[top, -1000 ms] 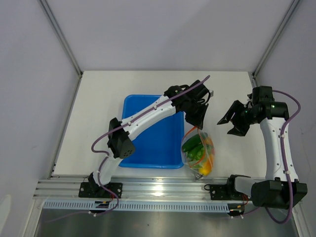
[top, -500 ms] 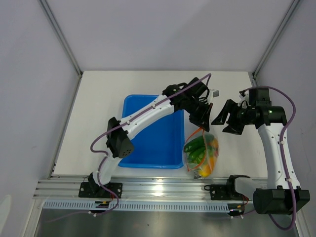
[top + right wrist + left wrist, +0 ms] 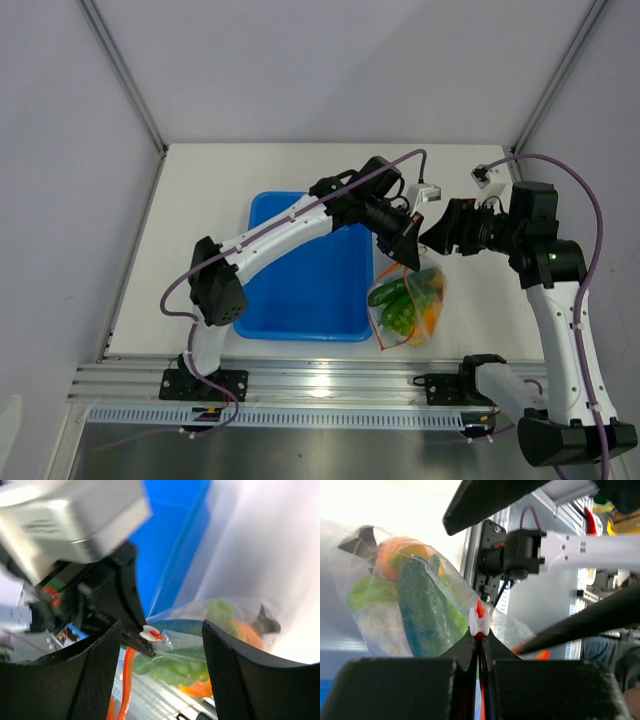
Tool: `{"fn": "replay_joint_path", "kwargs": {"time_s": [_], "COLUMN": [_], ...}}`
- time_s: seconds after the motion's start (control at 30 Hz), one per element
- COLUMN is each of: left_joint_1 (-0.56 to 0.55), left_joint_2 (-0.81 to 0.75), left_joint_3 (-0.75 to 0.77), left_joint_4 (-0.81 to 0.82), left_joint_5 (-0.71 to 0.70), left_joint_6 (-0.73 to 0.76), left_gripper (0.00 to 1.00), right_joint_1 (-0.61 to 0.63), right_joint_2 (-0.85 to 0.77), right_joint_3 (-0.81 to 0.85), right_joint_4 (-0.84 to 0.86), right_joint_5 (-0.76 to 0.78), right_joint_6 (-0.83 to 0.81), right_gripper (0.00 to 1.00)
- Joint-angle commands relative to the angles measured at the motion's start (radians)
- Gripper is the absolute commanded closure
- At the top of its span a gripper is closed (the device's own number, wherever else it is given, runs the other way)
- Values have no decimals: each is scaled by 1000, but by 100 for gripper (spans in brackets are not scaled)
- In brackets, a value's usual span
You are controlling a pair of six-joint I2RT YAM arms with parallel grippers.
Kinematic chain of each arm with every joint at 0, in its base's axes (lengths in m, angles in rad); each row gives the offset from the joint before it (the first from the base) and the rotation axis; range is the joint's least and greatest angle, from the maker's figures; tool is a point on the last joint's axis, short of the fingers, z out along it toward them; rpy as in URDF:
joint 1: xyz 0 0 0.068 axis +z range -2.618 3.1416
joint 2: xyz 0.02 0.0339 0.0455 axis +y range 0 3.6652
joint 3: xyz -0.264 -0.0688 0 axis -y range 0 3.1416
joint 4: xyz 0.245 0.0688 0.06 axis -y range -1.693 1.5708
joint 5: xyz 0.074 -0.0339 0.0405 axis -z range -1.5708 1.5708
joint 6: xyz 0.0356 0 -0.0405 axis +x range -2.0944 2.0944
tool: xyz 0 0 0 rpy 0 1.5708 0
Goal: Place the food in the zip-top bag and seal the zipper
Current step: Pick up the zipper food storage bag at the center of the board.
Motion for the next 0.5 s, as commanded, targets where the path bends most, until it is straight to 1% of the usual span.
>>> {"fn": "replay_joint_path", "kwargs": {"time_s": [0.0,0.07,0.1,0.13,0.23,0.27,0.3,0.33,0.37,0.4,0.43,0.47], "left_joint_1": [17,21,21,23,38,43,46,49,52,54,58,63], "left_joint_2": [-139,-151,-159,-160,-168,-168,-168,-170,-171,-174,-176,-177], "left_joint_3": [-132,-171,-168,-166,-159,-159,-162,-163,-168,-177,-179,-183], "left_joint_4": [214,220,202,191,170,171,170,162,162,165,166,173], "left_joint_5": [137,156,167,172,199,212,221,221,216,219,226,226], "left_joint_6": [95,112,135,147,183,186,196,204,209,219,223,223], "left_gripper": [100,100,100,100,100,100,100,100,100,100,100,100], "right_joint_1": [37,42,42,42,42,45,45,43,37,39,40,36], "right_joint_2": [-76,-96,-99,-105,-118,-121,-122,-124,-133,-136,-138,-135], "right_joint_3": [-34,-48,-51,-56,-90,-113,-142,-148,-159,-198,-220,-238], "right_joint_4": [93,101,104,105,116,121,110,105,101,104,113,130], "right_joint_5": [-123,-143,-152,-163,-240,-248,-196,-142,-122,-123,-108,-99], "right_joint_6": [-138,-183,-190,-200,-259,-307,-334,-345,-361,-432,-459,-466], "right_gripper": [32,33,33,36,37,40,44,52,57,60,64,64]}}
